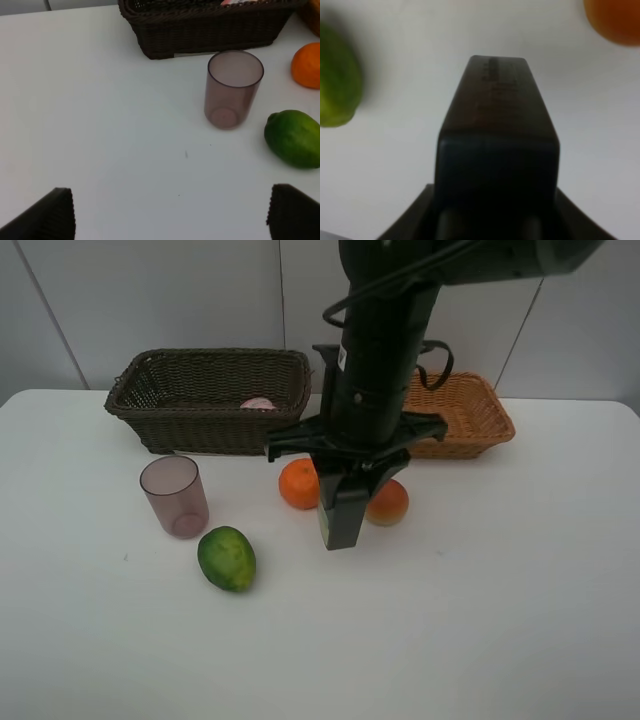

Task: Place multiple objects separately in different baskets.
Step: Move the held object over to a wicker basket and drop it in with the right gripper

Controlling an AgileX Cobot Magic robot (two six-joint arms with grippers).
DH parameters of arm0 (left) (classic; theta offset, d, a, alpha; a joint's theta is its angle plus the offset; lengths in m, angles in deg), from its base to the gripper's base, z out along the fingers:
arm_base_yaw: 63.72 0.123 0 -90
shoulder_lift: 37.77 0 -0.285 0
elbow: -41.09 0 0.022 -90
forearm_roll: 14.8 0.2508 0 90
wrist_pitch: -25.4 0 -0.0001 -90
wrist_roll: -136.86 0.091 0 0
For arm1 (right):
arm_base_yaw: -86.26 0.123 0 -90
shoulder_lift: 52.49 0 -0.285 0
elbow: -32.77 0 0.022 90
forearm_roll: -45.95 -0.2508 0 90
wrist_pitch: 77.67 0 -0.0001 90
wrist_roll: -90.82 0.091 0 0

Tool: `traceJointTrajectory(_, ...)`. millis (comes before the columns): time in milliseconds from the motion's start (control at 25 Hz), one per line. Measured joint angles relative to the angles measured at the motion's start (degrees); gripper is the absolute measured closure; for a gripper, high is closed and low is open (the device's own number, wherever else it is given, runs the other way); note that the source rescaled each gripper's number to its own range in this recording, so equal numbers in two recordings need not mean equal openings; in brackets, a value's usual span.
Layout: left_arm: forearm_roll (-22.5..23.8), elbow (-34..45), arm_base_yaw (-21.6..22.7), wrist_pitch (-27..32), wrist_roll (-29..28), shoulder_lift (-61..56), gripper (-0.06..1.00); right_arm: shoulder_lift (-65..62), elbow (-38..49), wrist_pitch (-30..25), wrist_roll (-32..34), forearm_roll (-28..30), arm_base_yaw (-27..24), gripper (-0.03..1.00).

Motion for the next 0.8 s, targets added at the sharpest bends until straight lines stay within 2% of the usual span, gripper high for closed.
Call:
traceJointTrajectory(80,0.0,0.0,0.0,0.0,0.0,0.0,-0.05,0.7,-5.5,-0.7,-5.0,0.7,0.0,0.85)
traceJointTrajectory(120,0.0,0.0,0.0,0.0,0.0,0.0,-0.05,0.7,-5.5,-0.7,-5.0,0.7,0.0,0.85)
traceJointTrajectory(240,0.0,0.0,0.0,0.0,0.0,0.0,-0.05,3.3,-14.0,-0.7,-9.5,1.6,0.0,0.85)
traceJointTrajectory(520,0.0,0.0,0.0,0.0,0.0,0.0,-0.05,13.8,-34.4,0.0,-14.1,3.2,0.0,0.85)
traceJointTrajectory(640,0.0,0.0,0.0,0.0,0.0,0.0,-0.05,17.1,-38.7,5.4,-15.1,3.3,0.0,0.85)
traceJointTrajectory(800,0.0,0.0,0.0,0.0,0.0,0.0,-0.05,20.4,-39.4,15.6,-15.3,4.1,0.0,0.85)
